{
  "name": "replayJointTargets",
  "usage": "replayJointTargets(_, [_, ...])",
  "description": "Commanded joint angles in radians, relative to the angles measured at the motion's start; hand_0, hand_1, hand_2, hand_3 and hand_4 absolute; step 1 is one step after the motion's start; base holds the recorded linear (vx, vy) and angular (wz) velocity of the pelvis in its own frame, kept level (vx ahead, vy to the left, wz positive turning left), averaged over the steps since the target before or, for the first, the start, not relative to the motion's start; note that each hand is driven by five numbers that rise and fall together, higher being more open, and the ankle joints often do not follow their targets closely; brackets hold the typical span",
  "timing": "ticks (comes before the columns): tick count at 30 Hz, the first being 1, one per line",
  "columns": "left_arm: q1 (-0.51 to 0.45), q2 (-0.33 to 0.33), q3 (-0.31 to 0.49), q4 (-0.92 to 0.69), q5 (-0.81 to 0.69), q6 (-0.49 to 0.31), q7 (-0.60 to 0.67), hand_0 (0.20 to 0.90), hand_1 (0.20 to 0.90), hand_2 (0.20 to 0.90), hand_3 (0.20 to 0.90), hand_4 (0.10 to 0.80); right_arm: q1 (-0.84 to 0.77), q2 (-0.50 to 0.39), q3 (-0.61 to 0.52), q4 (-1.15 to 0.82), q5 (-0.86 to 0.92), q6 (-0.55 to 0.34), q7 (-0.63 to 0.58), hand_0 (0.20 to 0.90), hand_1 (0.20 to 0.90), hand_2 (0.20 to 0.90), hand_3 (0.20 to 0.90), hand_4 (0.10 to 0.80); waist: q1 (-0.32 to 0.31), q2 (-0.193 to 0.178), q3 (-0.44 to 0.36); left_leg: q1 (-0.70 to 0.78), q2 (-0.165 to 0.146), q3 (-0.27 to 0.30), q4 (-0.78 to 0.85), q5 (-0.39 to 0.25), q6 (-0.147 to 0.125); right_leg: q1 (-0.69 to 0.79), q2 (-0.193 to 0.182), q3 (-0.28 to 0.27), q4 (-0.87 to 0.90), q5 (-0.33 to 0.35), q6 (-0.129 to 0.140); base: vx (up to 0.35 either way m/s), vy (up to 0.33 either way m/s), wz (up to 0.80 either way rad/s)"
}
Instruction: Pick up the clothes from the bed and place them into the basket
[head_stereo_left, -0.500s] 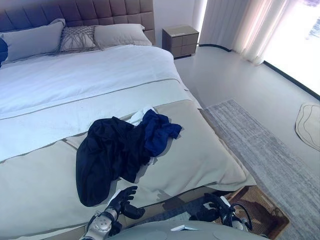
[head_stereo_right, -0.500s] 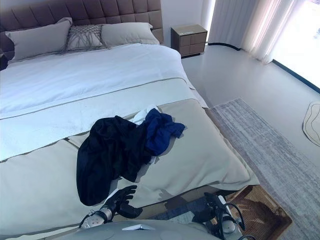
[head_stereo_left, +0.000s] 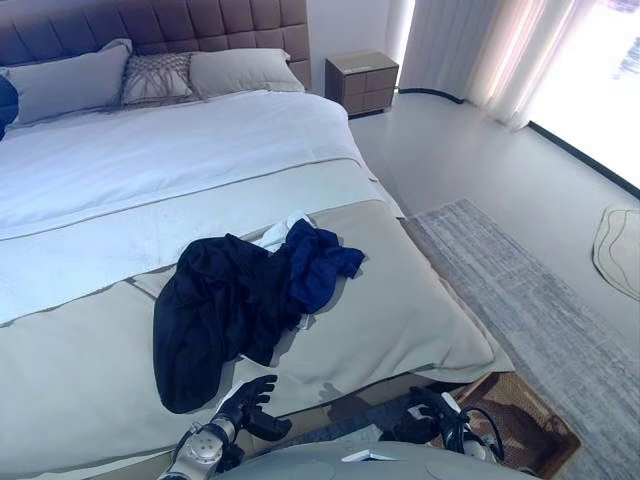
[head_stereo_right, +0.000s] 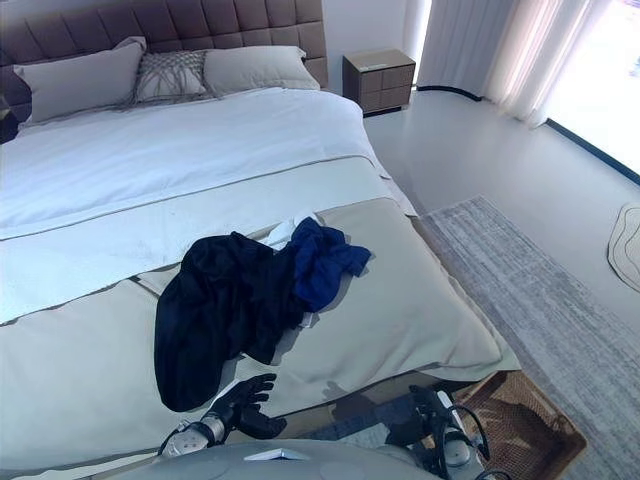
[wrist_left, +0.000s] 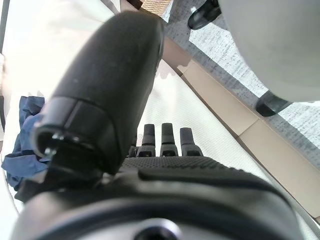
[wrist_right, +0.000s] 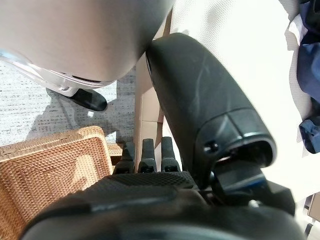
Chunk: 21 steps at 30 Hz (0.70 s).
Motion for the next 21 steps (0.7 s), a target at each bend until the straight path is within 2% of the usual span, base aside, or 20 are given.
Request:
replayJointTargets(1, [-0.081, -0.020, 0.041, 0.017, -0.021, -0.034, 0.012, 0.900, 0.900, 0.900, 0.900, 0.800, -0.081, 0.000, 0.004, 0.022, -0.040, -0.032, -0.060, 0.900, 0.900, 0.900, 0.900, 0.800, -0.008, 0.009, 0.033, -0.022, -0.092, -0.086, 0.035, -0.099, 0.068, 0.017, 0.112, 0.007, 0.082, -0.115, -0.051, 0.000, 0.000, 0.00])
replayJointTargets(7, [-0.080, -0.021, 0.039, 0.011, -0.002, -0.044, 0.022, 0.900, 0.900, 0.900, 0.900, 0.800, -0.085, -0.003, 0.018, 0.012, -0.086, -0.046, -0.094, 0.900, 0.900, 0.900, 0.900, 0.800, -0.003, 0.013, 0.032, -0.022, -0.093, -0.092, 0.036, -0.098, 0.067, 0.022, 0.110, -0.002, 0.082, -0.119, -0.054, 0.000, 0.000, 0.00])
replayJointTargets(13, [-0.099, -0.001, 0.044, -0.044, -0.056, -0.025, 0.015, 0.900, 0.900, 0.900, 0.900, 0.800, -0.124, -0.039, 0.050, -0.038, -0.103, -0.067, -0.145, 0.900, 0.900, 0.900, 0.900, 0.800, 0.017, 0.018, 0.039, -0.024, -0.096, -0.112, 0.036, -0.093, 0.064, 0.026, 0.108, -0.019, 0.088, -0.124, -0.057, -0.010, -0.017, 0.09])
replayJointTargets(21, [-0.105, 0.076, 0.048, -0.189, -0.095, 0.019, 0.027, 0.900, 0.900, 0.900, 0.900, 0.800, -0.245, -0.140, 0.068, -0.204, -0.052, -0.034, -0.211, 0.900, 0.900, 0.900, 0.900, 0.800, 0.071, 0.022, 0.040, -0.032, -0.094, -0.137, 0.026, -0.079, 0.053, 0.034, 0.107, -0.064, 0.089, -0.134, -0.068, 0.005, -0.029, 0.18])
